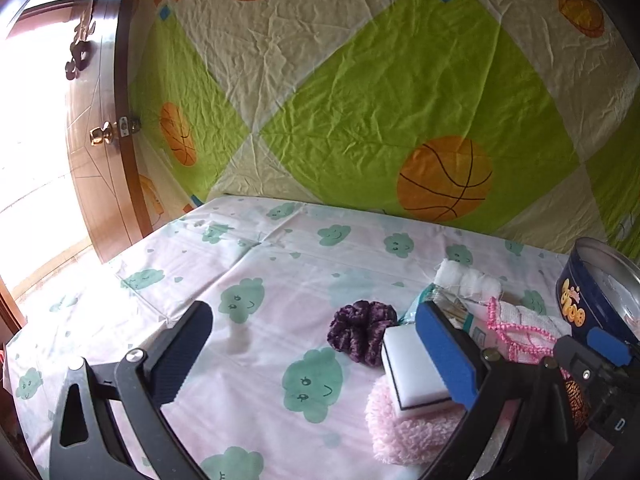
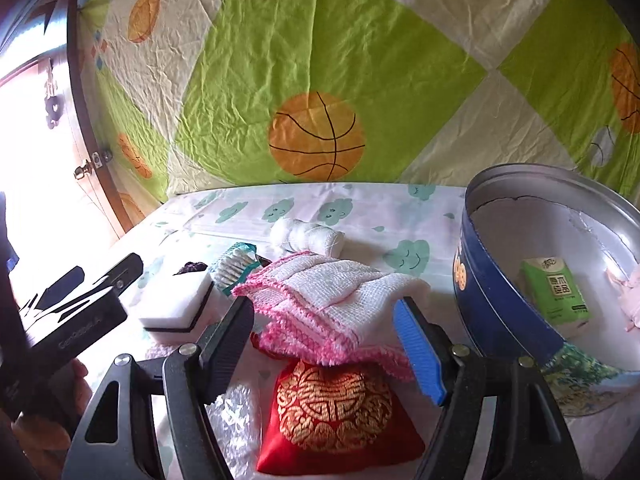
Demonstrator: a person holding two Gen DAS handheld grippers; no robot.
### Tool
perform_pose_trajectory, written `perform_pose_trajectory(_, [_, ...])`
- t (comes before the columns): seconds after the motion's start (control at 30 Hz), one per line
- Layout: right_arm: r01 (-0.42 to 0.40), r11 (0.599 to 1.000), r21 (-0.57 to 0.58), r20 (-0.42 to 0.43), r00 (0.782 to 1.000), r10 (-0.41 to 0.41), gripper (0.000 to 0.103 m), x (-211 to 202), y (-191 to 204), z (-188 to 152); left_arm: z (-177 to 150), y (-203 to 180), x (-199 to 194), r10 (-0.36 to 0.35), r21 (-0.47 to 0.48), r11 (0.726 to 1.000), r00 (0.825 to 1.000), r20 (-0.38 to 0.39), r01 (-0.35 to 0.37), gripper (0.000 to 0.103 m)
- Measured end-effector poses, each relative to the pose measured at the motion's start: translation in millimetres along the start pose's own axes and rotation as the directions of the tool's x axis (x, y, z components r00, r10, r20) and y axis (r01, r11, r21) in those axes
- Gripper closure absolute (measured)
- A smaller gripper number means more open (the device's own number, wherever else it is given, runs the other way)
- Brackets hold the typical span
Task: Organize soft objects
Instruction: 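Grasp the white sponge with the left tool while the right tool grasps the pink-trimmed towel, then carry the sponge with the left tool and towel with the right tool over the tin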
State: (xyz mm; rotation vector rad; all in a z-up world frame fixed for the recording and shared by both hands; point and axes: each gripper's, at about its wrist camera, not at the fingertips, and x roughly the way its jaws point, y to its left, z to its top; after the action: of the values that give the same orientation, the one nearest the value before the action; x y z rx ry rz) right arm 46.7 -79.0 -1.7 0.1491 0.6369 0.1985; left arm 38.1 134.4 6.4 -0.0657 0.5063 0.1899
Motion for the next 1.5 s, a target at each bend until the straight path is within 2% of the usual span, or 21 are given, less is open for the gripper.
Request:
perform_pose_trajectory(0.17, [0.034, 0.999, -0.012, -0.132, 0.991, -0.036, 0.028, 37, 1, 3, -3, -9, 2, -0.07, 0.027, 0.997, 0.996, -0.055, 0.072, 0.0])
perform_pose_trajectory(0.27, [0.018, 1.0, 0.001, -0.155, 0.988, -0.017, 0.03, 42, -3, 2, -4, -17, 0, -0.081, 0.053, 0.995, 0.995, -0.052, 0.084, 0.0])
perform_pose_trajectory(0.33, [0.016, 1.0, 0.019, -0.154, 0.988, -0.013, 0.055, 42, -6, 1, -5, -21, -3, -0.098, 0.066, 0.993, 0.994, -0.049, 0.101, 0.0])
perform_pose_trajectory(0.43, [-0.012, 0.998, 0.056, -0.17, 0.985, 0.021, 0.071, 44, -13, -1, -6, -29, -4, -0.135, 0.089, 0.986, 0.99, -0.051, 0.139, 0.0])
perform_pose_trajectory(0.53, [-0.055, 0.997, 0.063, -0.107, 0.992, 0.062, 0.081, 29, -13, -1, -4, -34, -4, -0.162, 0.099, 0.981, 0.985, -0.051, 0.166, 0.0])
perform_pose_trajectory(0.63, [-0.08, 0.997, 0.019, 0.018, 0.997, 0.08, 0.082, 0, -5, 2, -4, -38, 0, -0.197, 0.091, 0.975, 0.977, -0.077, 0.203, 0.0])
perform_pose_trajectory(0.73, [-0.089, 0.996, -0.019, 0.151, 0.984, 0.091, 0.082, -30, 3, 8, -5, -44, 9, -0.177, 0.098, 0.977, 0.978, -0.109, 0.188, 0.0])
perform_pose_trajectory(0.87, [-0.041, 0.998, -0.056, 0.258, 0.965, 0.054, 0.082, -53, 11, 6, -7, -46, 23, -0.16, 0.09, 0.98, 0.974, -0.159, 0.176, 0.003])
perform_pose_trajectory(0.93, [-0.025, 0.997, -0.073, 0.267, 0.963, 0.043, 0.082, -56, 13, 5, -7, -41, 28, -0.186, 0.059, 0.978, 0.966, -0.179, 0.2, 0.025])
perform_pose_trajectory(1.0, [-0.022, 0.997, -0.078, 0.263, 0.964, 0.042, 0.082, -57, 12, 4, -7, -35, 31, -0.24, 0.016, 0.969, 0.952, -0.192, 0.247, 0.036])
perform_pose_trajectory(1.03, [-0.018, 0.997, -0.08, 0.261, 0.965, 0.038, 0.082, -57, 12, 4, -7, -33, 31, -0.261, 0.002, 0.964, 0.945, -0.196, 0.266, 0.041])
perform_pose_trajectory(1.13, [-0.012, 0.997, -0.077, 0.26, 0.965, 0.032, 0.082, -58, 6, 3, -8, -31, 31, -0.287, -0.014, 0.957, 0.937, -0.199, 0.29, 0.044])
perform_pose_trajectory(1.23, [-0.01, 0.998, -0.065, 0.267, 0.963, 0.027, 0.082, -61, 2, 1, -8, -30, 24, -0.296, -0.011, 0.954, 0.939, -0.174, 0.299, 0.047])
perform_pose_trajectory(1.33, [-0.01, 0.999, -0.051, 0.289, 0.957, 0.024, 0.082, -67, -2, 0, -2, -23, 8, -0.332, -0.024, 0.943, 0.94, -0.079, 0.331, 0.047])
perform_pose_trajectory(1.43, [-0.006, 0.999, -0.037, 0.311, 0.95, 0.017, 0.082, -73, -6, 0, 4, -15, -8, -0.397, -0.045, 0.916, 0.918, 0.025, 0.398, 0.047])
perform_pose_trajectory(1.5, [-0.001, 1.0, -0.027, 0.33, 0.944, 0.01, 0.082, -76, -9, 0, 7, -11, -17, -0.45, -0.061, 0.889, 0.89, 0.074, 0.454, 0.047])
